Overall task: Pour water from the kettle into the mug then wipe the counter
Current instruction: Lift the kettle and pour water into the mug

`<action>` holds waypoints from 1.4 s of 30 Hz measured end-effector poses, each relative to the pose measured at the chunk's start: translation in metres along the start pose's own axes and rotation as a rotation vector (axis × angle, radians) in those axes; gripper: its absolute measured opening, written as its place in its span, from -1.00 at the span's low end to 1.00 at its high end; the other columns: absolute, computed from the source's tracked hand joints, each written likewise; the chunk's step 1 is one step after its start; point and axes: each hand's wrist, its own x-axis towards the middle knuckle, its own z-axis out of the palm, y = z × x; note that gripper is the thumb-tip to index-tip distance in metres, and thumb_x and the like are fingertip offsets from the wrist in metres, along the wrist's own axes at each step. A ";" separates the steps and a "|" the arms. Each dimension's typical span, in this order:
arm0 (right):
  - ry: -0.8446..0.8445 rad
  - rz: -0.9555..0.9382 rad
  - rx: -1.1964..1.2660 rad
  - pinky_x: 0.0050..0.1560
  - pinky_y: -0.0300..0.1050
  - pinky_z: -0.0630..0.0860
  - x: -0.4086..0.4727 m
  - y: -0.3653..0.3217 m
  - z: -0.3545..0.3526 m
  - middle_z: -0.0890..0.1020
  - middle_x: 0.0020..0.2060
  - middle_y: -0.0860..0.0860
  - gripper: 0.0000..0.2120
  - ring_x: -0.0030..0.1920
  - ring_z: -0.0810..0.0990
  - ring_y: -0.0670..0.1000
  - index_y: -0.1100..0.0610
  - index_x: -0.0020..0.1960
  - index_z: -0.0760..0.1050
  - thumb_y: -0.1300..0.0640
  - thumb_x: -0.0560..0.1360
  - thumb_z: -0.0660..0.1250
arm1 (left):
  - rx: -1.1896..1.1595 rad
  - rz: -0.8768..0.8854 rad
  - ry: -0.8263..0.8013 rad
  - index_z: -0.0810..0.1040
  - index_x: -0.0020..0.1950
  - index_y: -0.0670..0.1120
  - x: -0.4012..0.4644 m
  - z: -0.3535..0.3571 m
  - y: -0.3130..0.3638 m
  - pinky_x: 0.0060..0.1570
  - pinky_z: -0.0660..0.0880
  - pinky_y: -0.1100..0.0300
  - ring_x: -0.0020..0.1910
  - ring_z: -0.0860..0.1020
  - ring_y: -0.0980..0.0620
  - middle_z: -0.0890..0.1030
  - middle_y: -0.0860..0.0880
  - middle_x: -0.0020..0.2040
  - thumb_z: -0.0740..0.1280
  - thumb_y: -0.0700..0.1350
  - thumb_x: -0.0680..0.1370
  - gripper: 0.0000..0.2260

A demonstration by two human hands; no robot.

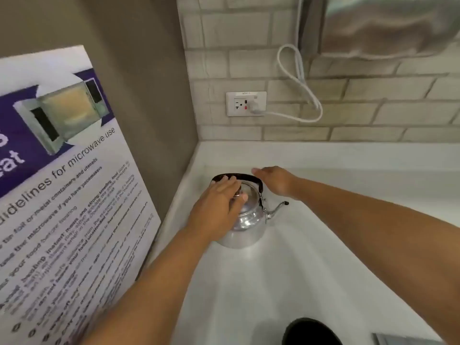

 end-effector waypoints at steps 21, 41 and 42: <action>0.257 -0.144 0.301 -0.31 -0.15 0.35 0.005 -0.047 0.018 0.49 -0.40 0.20 -0.59 -0.59 0.45 -0.25 0.21 -0.37 0.39 -0.02 0.55 0.24 | -0.099 0.054 0.165 0.45 0.41 -0.08 -0.008 0.003 0.007 0.40 0.14 0.25 0.44 0.28 0.09 0.41 -0.04 0.46 0.28 0.00 0.63 -0.64; 0.397 -0.321 0.427 -0.50 -0.30 0.31 -0.099 -0.091 -0.042 0.45 -0.64 -0.06 -0.56 -0.63 0.30 -0.14 0.12 -0.49 0.34 0.01 0.51 0.32 | -0.937 -0.399 0.645 0.39 -0.45 0.08 0.004 -0.057 0.073 -0.41 0.35 0.31 -0.52 0.37 0.24 0.40 0.18 -0.52 0.22 0.34 0.50 -0.55; 0.379 -0.328 0.411 -0.47 -0.28 0.32 -0.107 -0.091 -0.043 0.47 -0.63 -0.07 -0.58 -0.63 0.31 -0.14 0.11 -0.47 0.35 0.00 0.52 0.31 | -0.915 -0.408 0.632 0.39 -0.50 0.10 0.000 -0.060 0.078 -0.40 0.34 0.28 -0.53 0.35 0.24 0.38 0.19 -0.55 0.21 0.39 0.47 -0.52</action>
